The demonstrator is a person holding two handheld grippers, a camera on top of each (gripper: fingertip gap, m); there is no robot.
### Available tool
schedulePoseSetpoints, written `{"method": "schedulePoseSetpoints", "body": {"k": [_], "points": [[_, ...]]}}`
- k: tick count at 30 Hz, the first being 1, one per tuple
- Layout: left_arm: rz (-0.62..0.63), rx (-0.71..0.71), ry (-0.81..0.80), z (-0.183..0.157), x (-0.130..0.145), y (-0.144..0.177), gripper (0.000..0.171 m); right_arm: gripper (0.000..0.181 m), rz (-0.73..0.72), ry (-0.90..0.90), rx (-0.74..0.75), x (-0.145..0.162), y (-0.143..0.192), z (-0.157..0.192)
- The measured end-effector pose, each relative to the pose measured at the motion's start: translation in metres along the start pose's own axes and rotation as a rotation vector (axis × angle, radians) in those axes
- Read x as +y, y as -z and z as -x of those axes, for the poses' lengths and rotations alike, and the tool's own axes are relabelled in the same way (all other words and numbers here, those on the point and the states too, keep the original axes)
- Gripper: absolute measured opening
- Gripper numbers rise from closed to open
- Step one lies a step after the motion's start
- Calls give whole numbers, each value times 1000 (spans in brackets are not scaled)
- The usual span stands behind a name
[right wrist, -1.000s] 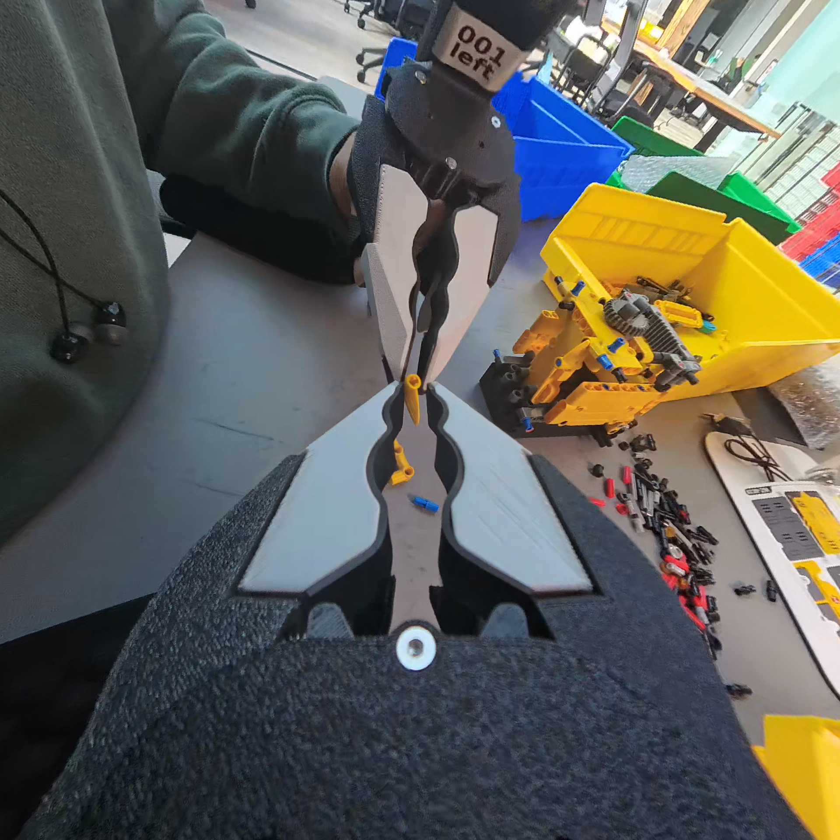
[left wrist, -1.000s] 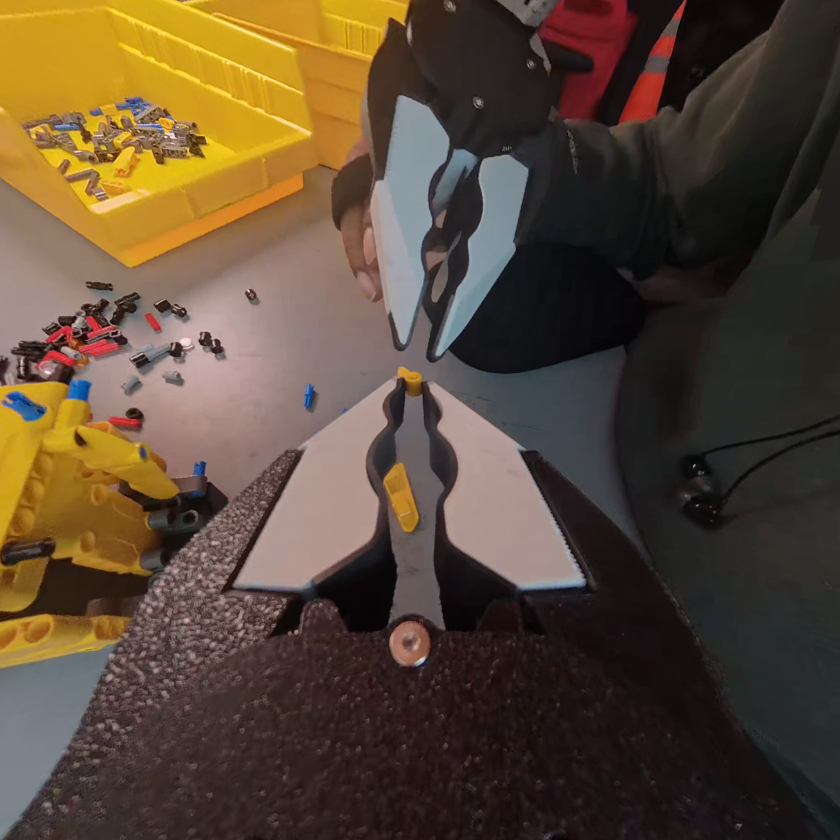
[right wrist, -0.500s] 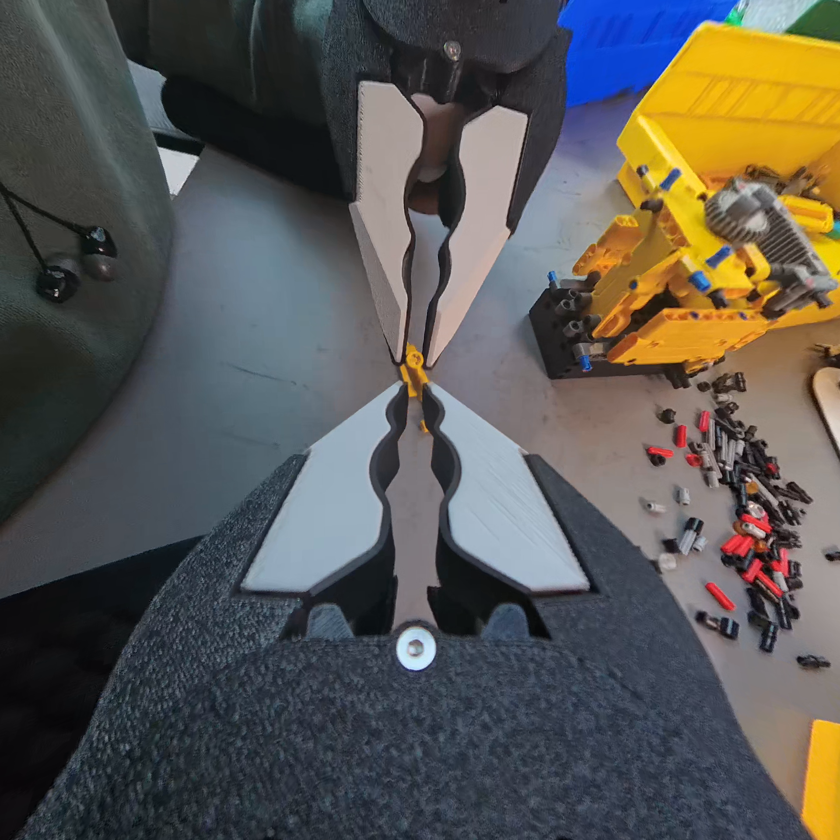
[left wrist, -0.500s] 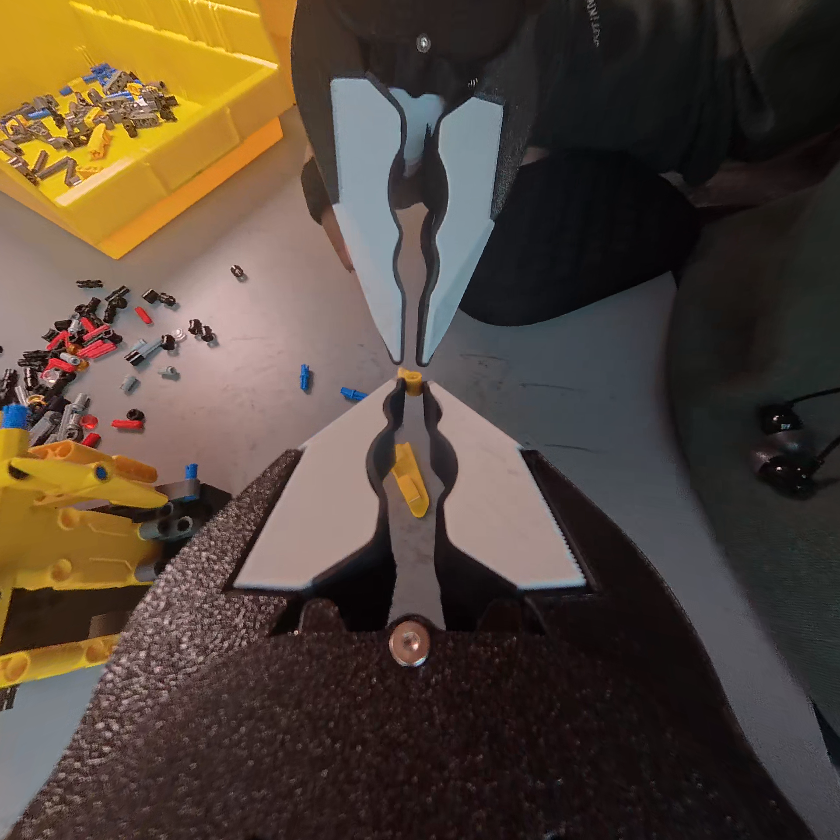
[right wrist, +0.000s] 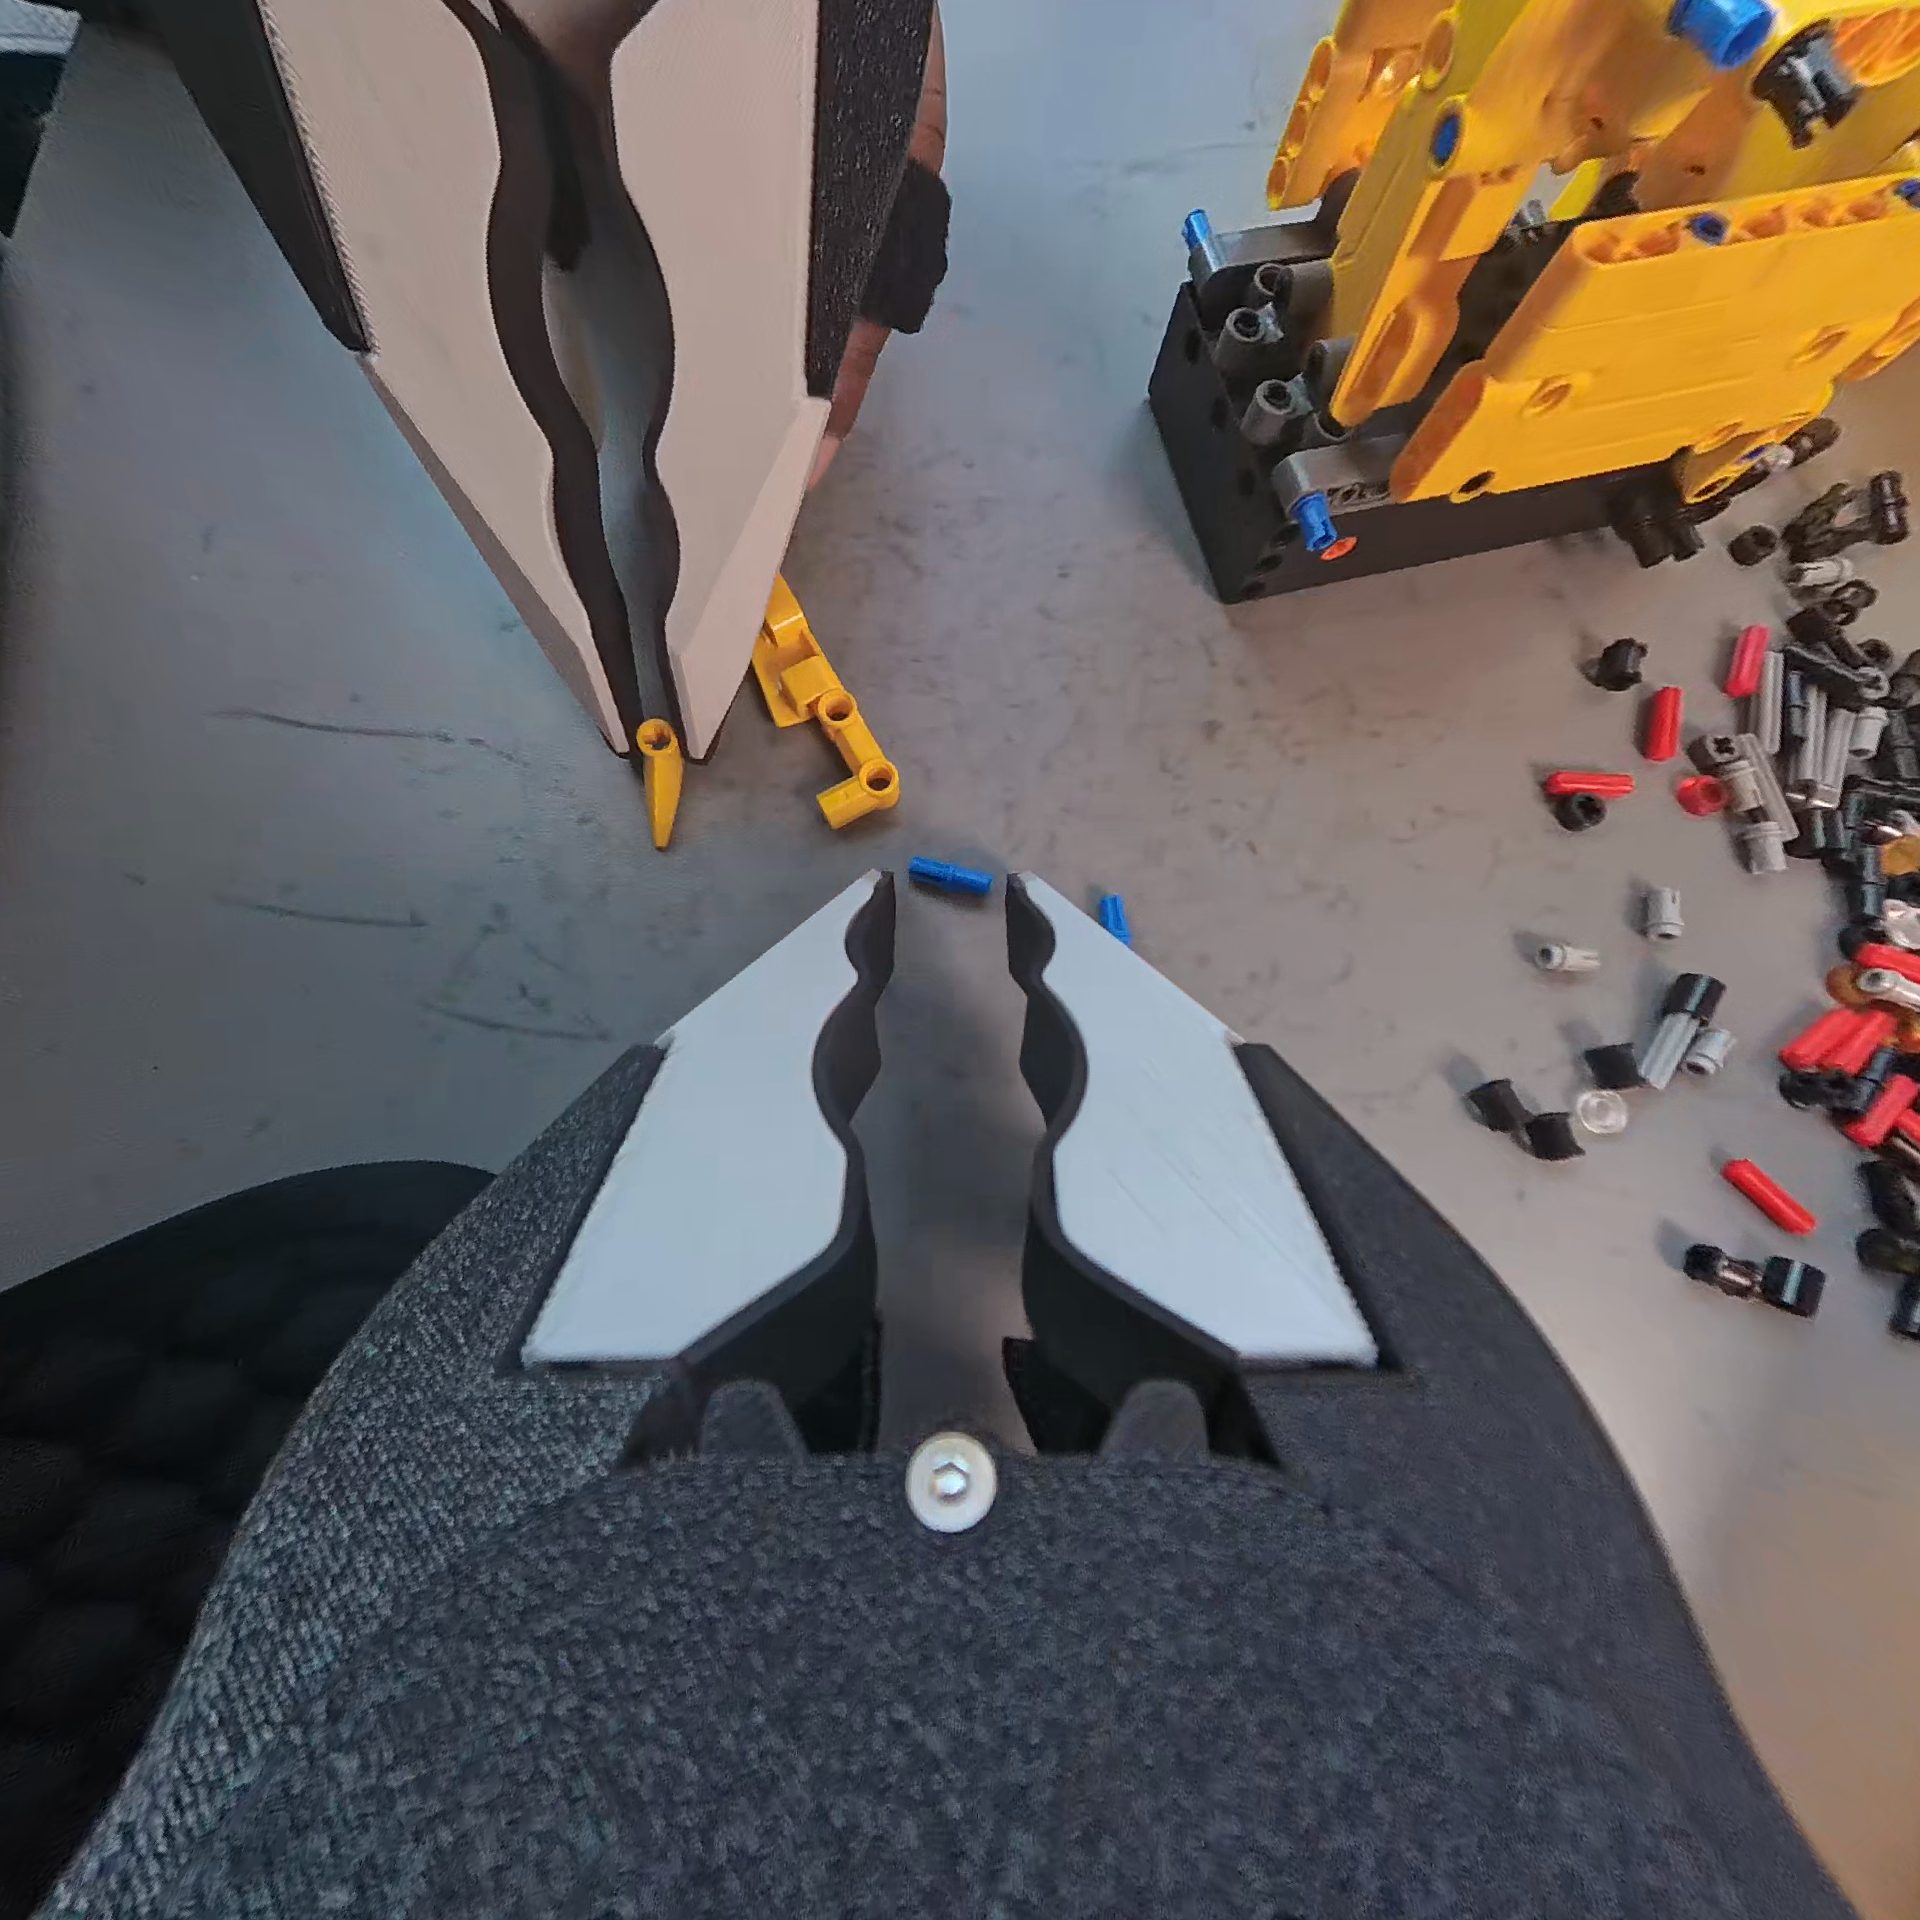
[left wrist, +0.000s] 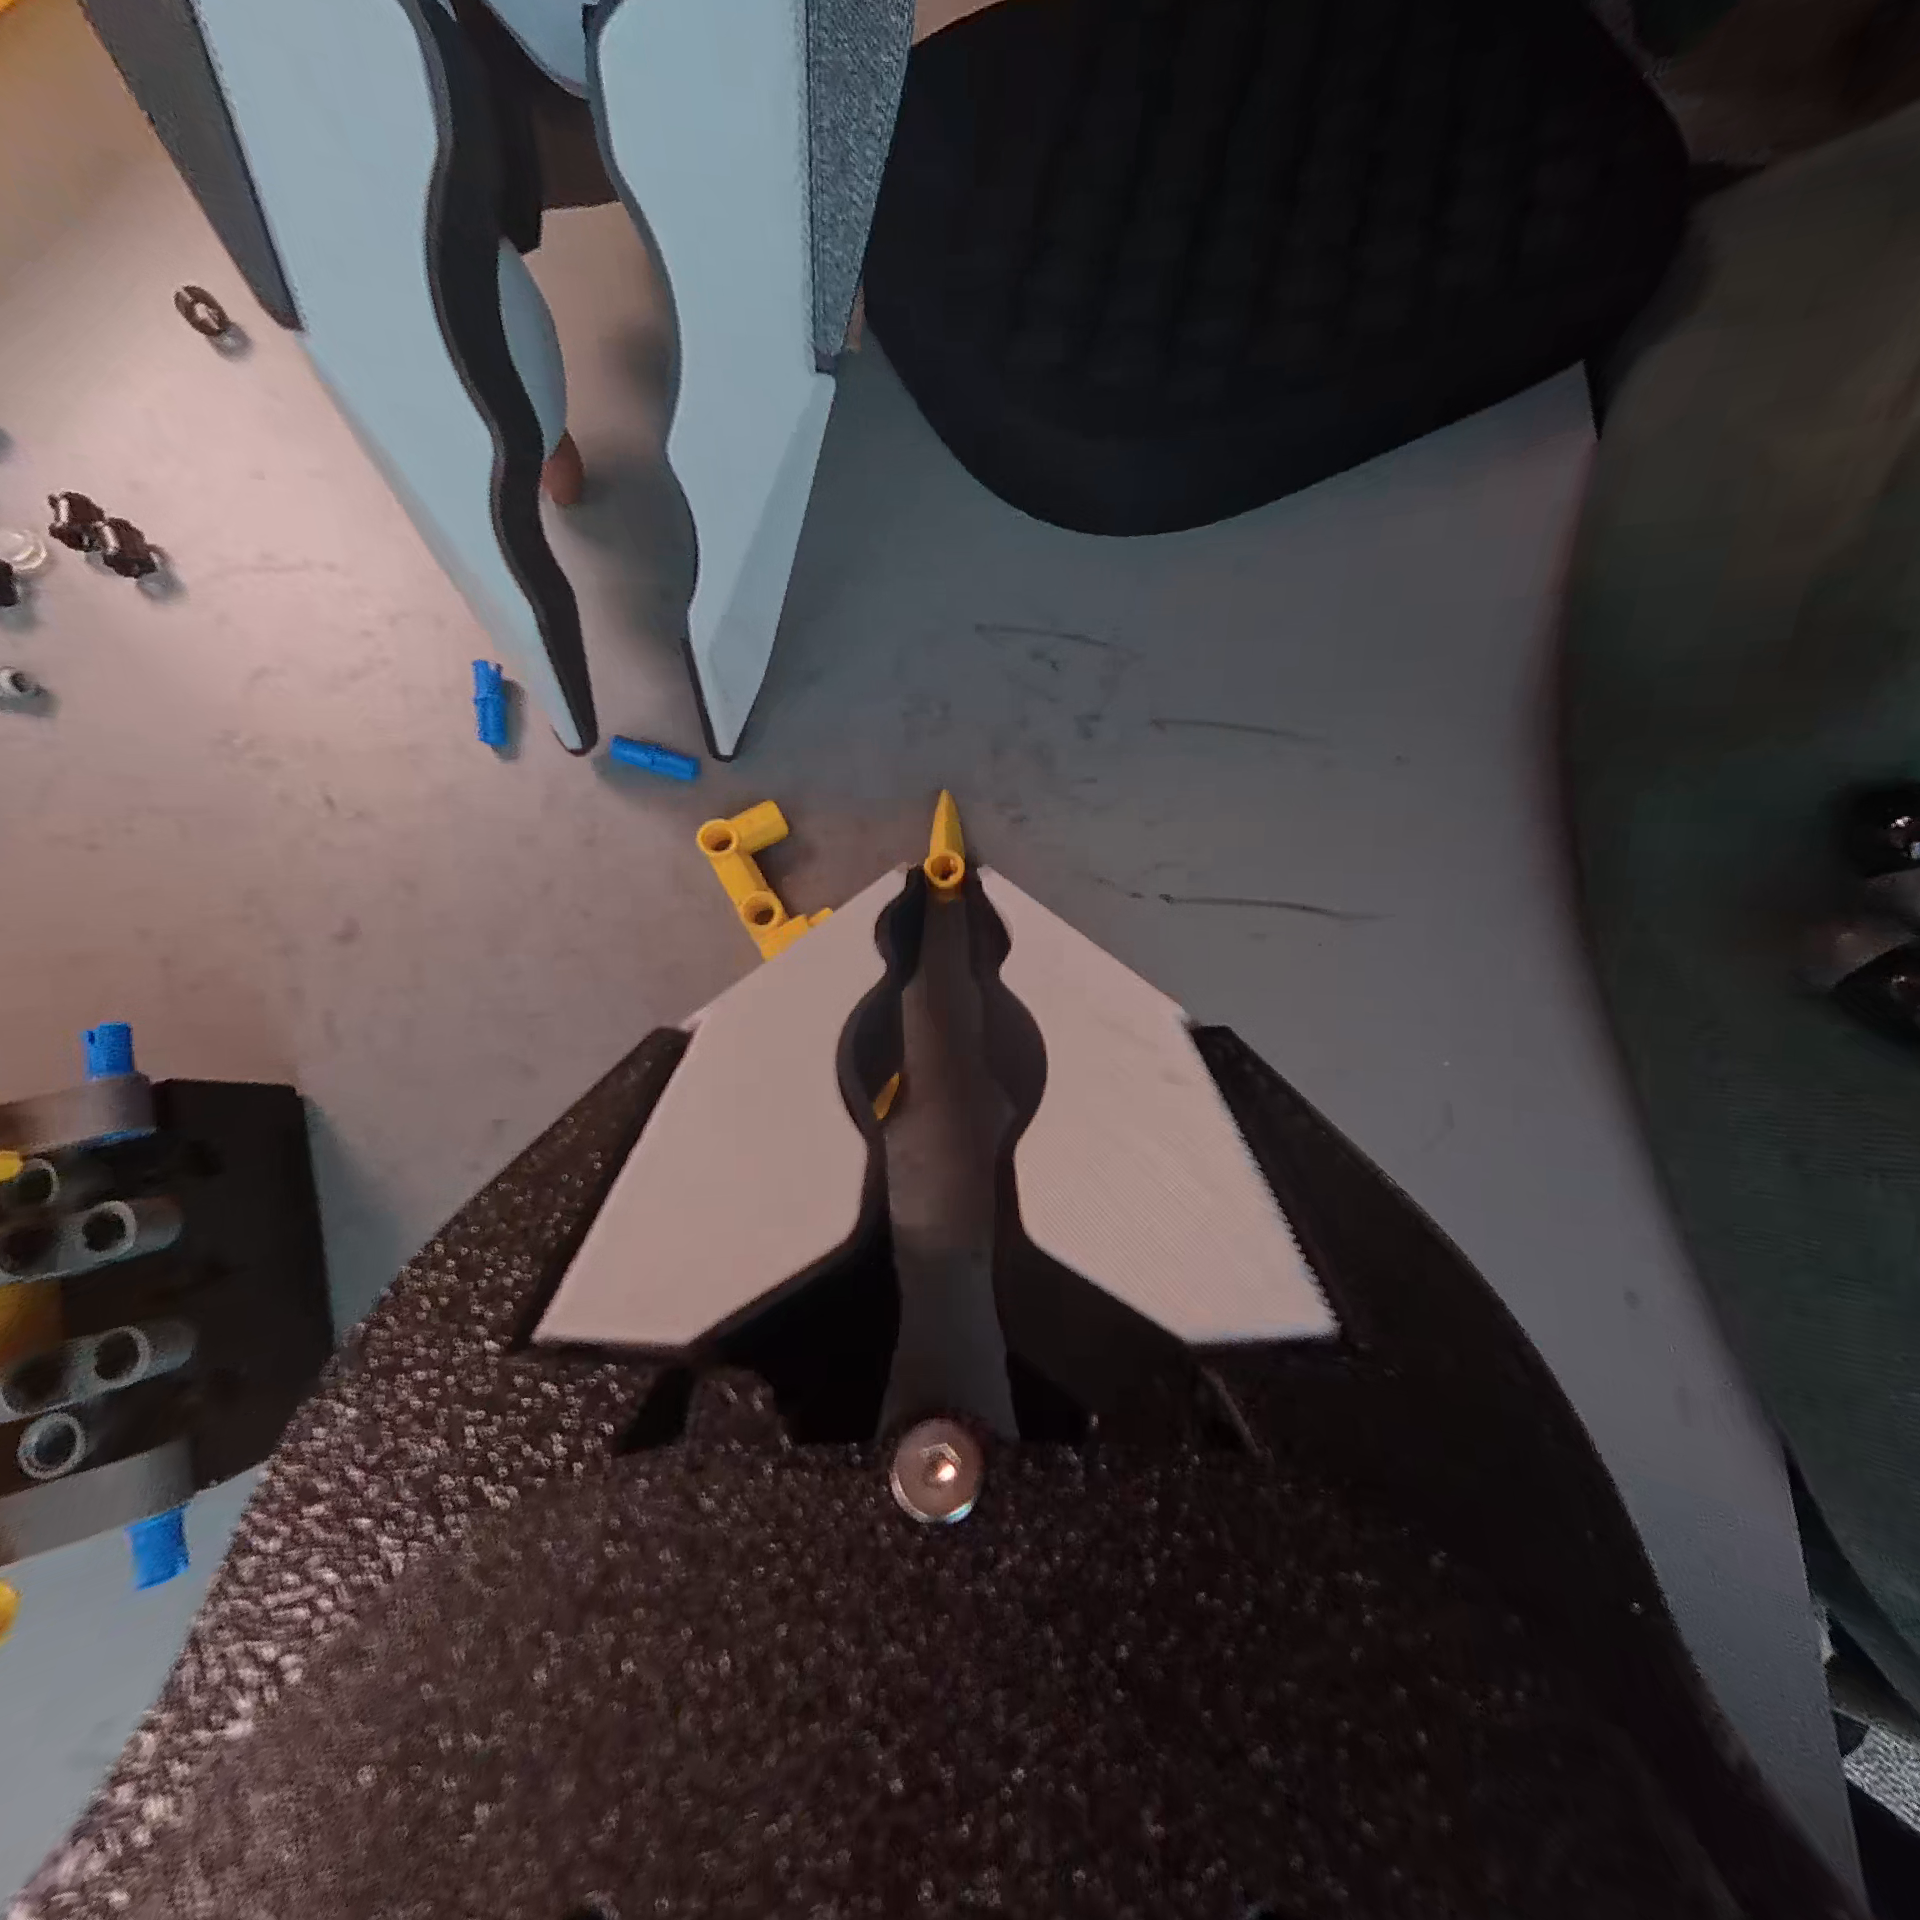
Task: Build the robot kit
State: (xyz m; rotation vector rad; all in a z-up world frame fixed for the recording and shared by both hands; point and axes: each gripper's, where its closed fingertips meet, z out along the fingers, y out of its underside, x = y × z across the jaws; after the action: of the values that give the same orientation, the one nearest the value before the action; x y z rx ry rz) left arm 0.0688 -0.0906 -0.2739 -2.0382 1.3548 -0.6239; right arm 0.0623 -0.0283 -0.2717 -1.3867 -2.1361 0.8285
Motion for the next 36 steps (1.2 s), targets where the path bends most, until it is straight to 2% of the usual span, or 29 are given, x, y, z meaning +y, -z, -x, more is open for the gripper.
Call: {"method": "schedulePoseSetpoints", "body": {"k": [5, 6, 12, 16, 20, 25, 30, 36], "points": [[-56, 21, 50, 2, -7, 10, 14, 13, 9, 1, -31, -1, -1, 2], [-77, 20, 76, 4, -9, 12, 14, 7, 13, 8, -39, 0, -1, 5], [-175, -4, 256, 24, -17, 19, 15, 7, -29, 37, -19, -8, 4, 12], [-249, -21, 246, 24, -31, 22, 15, 6, -127, 45, 22, -30, 15, 13], [-269, -50, 239, 27, -36, 24, 11, 7, -185, 49, 23, -46, 22, 18], [-272, -44, 218, 25, -36, 27, 3, 2, -199, 57, 23, -46, 26, 19], [-314, 23, 192, 17, -42, 34, 3, 7, -273, 69, -19, -53, 32, 26], [-308, 49, 176, 11, -42, 34, 3, 4, -313, 101, -53, -59, 32, 36]]}}
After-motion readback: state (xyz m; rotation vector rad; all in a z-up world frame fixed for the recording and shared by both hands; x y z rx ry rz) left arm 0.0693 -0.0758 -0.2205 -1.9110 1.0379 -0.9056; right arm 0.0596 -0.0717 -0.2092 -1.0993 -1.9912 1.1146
